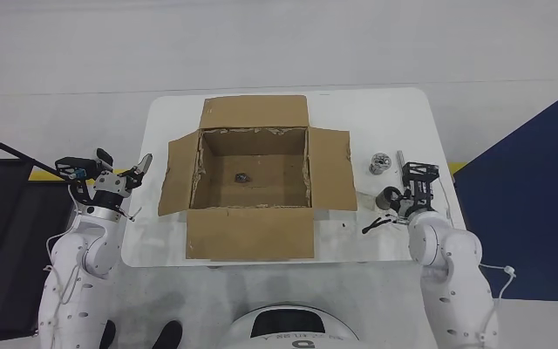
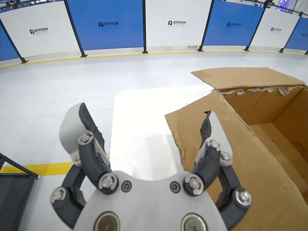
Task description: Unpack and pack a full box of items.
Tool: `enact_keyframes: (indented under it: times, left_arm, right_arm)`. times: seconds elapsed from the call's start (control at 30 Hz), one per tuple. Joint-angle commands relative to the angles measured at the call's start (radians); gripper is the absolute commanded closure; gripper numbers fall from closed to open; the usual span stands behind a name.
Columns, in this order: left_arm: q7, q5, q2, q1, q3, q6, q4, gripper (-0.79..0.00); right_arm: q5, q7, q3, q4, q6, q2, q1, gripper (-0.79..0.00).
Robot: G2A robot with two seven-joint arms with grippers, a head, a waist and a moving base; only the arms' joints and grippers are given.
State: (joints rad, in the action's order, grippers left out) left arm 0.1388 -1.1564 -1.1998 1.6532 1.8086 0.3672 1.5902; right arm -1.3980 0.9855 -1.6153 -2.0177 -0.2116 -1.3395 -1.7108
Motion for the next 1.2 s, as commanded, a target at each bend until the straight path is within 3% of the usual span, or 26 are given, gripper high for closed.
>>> enact_keyframes:
  times: [0.0,0.6,0.7,0.73,0.97,1.17]
  left_arm:
    - [0.0,0.0,0.0,0.0,0.0,0.0,0.0,-0.785]
    - [0.0,0.0,0.0,0.0,0.0,0.0,0.0,-0.785]
    - [0.0,0.0,0.0,0.0,0.0,0.0,0.0,-0.785]
    - [0.0,0.0,0.0,0.0,0.0,0.0,0.0,-0.785]
    - [0.0,0.0,0.0,0.0,0.0,0.0,0.0,-0.785]
    - [0.0,0.0,0.0,0.0,0.0,0.0,0.0,-0.785]
  right_arm:
    - [0.006,0.009,0.004,0.013,0.002,0.0,0.013,-0.169]
    - [-0.029,0.135,0.037,0.137,-0.011,0.001,0.135,-0.163]
    - [-0.033,0.136,0.046,0.147,-0.02,0.0,0.146,-0.105]
    - [-0.03,0.13,0.046,0.14,-0.025,-0.001,0.146,-0.006]
    - [0.034,0.017,0.012,0.033,-0.057,-0.004,0.063,0.0]
    - [0.209,-0.264,-0.051,-0.124,-0.067,-0.014,-0.077,0.0]
